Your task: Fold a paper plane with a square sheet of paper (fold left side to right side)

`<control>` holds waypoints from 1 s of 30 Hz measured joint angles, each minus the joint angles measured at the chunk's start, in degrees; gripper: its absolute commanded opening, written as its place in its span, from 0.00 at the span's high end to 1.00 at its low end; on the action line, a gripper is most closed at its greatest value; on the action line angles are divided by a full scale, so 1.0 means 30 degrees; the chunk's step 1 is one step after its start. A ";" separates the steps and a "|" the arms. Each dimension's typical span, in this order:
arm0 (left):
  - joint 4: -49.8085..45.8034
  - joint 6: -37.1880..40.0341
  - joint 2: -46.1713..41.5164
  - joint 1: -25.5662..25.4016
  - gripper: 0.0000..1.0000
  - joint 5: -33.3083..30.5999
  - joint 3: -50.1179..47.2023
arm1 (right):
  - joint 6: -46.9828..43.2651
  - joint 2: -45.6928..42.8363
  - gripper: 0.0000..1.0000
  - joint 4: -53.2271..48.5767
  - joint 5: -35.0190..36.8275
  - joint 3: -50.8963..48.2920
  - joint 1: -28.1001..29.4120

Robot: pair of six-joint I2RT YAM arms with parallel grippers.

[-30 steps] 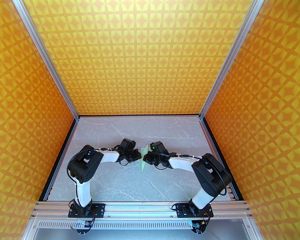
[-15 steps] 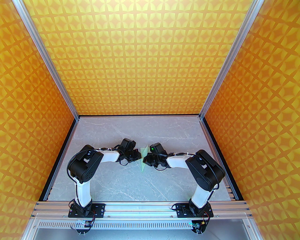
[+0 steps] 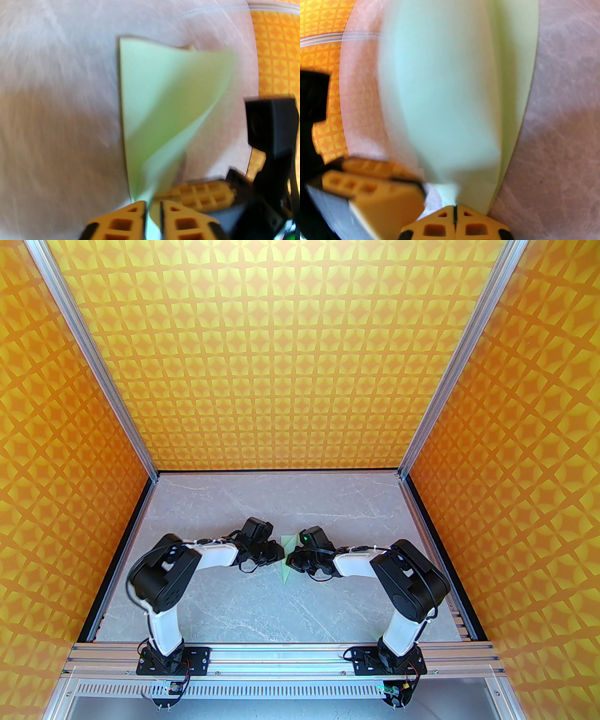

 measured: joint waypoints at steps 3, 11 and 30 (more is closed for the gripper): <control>0.0051 -0.0299 -0.1326 -0.0277 1.00 0.0000 -0.0984 | 0.0102 0.0029 1.00 0.0073 -0.0007 0.0000 0.0000; 0.0976 -0.2047 -0.2193 -0.1763 1.00 0.0000 -0.3002 | 0.0525 0.0357 1.00 0.0867 -0.0153 -0.0022 0.0000; 0.1552 -0.2637 -0.1515 -0.2594 1.00 -0.1727 -0.2951 | 0.1078 0.0750 1.00 0.2382 -0.0503 -0.0313 -0.0007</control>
